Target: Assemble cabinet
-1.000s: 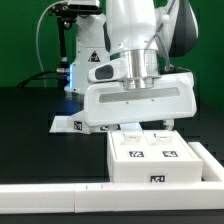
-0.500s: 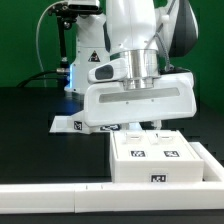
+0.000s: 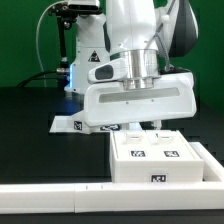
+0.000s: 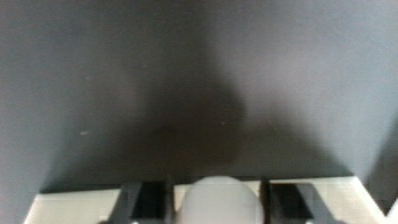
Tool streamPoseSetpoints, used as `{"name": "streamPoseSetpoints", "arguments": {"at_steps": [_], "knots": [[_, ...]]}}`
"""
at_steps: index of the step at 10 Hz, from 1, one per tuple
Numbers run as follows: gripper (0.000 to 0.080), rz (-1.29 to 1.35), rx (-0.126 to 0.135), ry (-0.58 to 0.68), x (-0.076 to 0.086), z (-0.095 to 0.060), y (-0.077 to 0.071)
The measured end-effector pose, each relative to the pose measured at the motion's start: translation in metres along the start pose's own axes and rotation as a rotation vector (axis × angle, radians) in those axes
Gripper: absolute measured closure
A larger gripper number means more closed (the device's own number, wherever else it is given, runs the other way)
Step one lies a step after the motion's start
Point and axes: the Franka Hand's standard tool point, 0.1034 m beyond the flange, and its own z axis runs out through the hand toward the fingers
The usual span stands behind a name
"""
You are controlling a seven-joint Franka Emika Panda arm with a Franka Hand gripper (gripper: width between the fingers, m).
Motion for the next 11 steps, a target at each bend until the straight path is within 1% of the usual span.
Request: {"name": "streamPoseSetpoints", "arguments": {"at_steps": [1, 2, 3, 4, 5, 6, 7, 8, 10, 11], "knots": [[0.058, 0.005, 0.001, -0.003, 0.0, -0.001, 0.0], [0.0579, 0.027, 0.007, -0.028, -0.001, -0.006, -0.002], [0.0579, 0.04, 0.019, -0.061, 0.003, -0.018, -0.008], [0.0579, 0.05, 0.031, -0.091, 0.01, -0.035, -0.015], [0.0578, 0.054, 0.043, -0.118, 0.017, -0.048, -0.025], [0.0578, 0.067, 0.055, -0.139, 0.028, -0.06, -0.034], [0.0578, 0.072, 0.055, -0.121, 0.034, -0.066, -0.035], [0.0577, 0.072, 0.052, -0.129, 0.029, -0.062, -0.033], [0.0578, 0.073, 0.052, -0.134, 0.028, -0.061, -0.032], [0.0578, 0.081, 0.053, -0.162, 0.027, -0.06, -0.029]]}}
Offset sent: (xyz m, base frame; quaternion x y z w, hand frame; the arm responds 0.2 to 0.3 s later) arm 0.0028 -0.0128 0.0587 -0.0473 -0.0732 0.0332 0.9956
